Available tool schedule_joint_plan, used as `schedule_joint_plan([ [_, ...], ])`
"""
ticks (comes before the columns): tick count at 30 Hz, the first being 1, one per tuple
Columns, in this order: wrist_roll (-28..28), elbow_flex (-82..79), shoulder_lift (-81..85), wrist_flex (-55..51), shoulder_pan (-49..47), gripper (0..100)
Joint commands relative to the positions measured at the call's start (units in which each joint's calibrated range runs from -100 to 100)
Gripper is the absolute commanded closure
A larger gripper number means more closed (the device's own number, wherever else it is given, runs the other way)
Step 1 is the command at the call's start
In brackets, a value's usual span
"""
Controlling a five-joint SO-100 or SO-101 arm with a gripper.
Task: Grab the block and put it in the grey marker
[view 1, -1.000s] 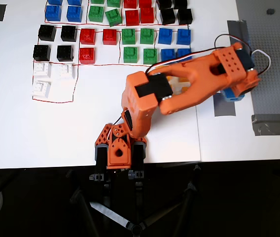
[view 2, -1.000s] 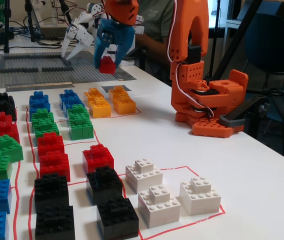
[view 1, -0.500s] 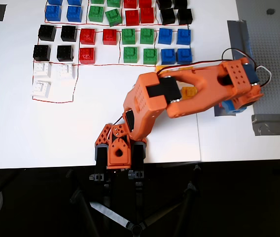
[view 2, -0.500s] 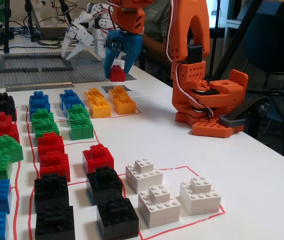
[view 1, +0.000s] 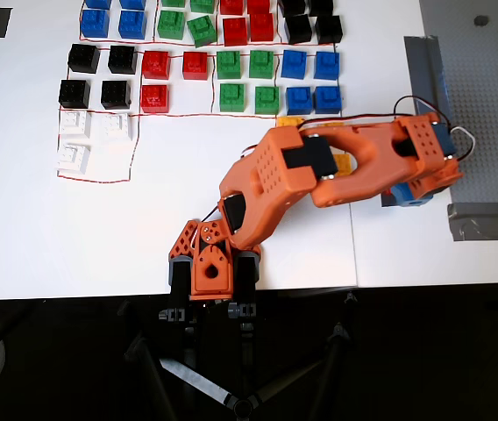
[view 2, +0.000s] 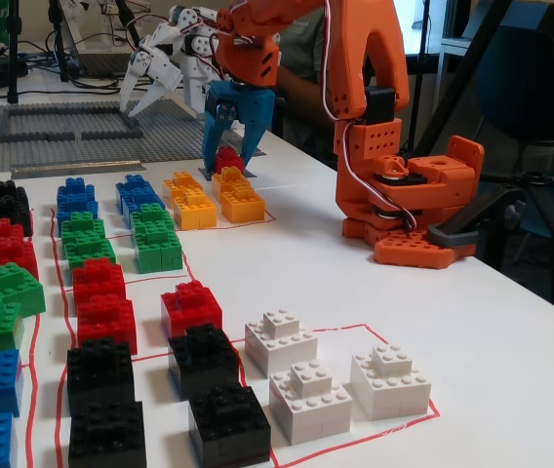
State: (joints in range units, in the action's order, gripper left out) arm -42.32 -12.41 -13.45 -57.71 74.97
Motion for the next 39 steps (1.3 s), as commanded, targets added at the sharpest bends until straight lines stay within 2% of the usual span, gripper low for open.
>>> schedule_joint_plan([
  [1,-0.2,4.4,2.7,1.2,1.5,100],
  [5,-0.1,5.3,1.9,2.2,2.2,97],
  [7,-0.4,5.4,1.6,2.5,2.7,80],
  [13,-1.6,5.4,2.3,2.5,3.8,66],
  [20,-2.9,5.6,4.8,0.6,4.4,62],
  [24,-3.9,9.0,7.4,-4.3,5.2,63],
  [29,-4.7,14.2,12.3,-14.4,4.4,74],
  [34,0.6,12.4,18.5,-19.9,-4.0,86],
  [36,4.4,10.4,21.7,-20.6,-9.0,91],
  [39,8.8,8.2,25.7,-23.0,-16.9,94],
])
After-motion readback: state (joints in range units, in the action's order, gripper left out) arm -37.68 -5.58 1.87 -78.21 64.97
